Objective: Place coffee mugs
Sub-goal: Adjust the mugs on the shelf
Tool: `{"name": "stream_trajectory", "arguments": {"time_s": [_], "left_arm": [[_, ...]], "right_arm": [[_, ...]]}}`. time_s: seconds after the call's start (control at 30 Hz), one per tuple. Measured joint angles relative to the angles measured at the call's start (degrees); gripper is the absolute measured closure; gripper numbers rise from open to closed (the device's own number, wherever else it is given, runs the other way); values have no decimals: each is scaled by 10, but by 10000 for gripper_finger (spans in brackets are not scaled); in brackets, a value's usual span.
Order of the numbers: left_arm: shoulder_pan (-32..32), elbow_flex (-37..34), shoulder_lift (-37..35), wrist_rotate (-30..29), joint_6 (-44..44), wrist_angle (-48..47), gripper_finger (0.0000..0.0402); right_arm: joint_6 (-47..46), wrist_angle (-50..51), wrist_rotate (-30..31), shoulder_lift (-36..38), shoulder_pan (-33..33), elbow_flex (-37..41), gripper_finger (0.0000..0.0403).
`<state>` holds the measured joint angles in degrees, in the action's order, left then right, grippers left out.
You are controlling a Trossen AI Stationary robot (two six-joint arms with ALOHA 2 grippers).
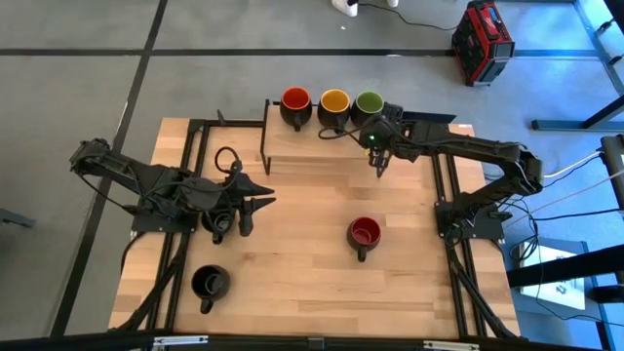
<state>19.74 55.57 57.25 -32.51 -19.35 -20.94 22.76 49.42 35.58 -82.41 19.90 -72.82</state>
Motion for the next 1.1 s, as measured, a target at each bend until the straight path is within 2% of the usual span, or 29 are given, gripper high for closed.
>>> {"name": "stream_trajectory", "arguments": {"time_s": [0.13,0.33,0.47,0.63,0.77,0.93,1.1], "left_arm": [[0,0,0,0,0,0,310],[0,0,0,0,1,3,310],[0,0,0,0,5,6,310],[-3,0,0,0,5,6,310],[-3,0,0,0,5,4,310],[-3,0,0,0,5,4,310],[-3,0,0,0,5,4,310]], "right_arm": [[-13,-8,-26,1,-17,-9,395],[3,-169,-99,0,-71,-30,395],[38,-248,-107,-22,-80,-31,395],[63,-264,-99,-65,-70,-30,395],[79,-276,-69,-95,-71,-30,395],[95,-280,-26,-107,-71,-30,395],[104,-278,-17,-106,-64,-30,395]]}}
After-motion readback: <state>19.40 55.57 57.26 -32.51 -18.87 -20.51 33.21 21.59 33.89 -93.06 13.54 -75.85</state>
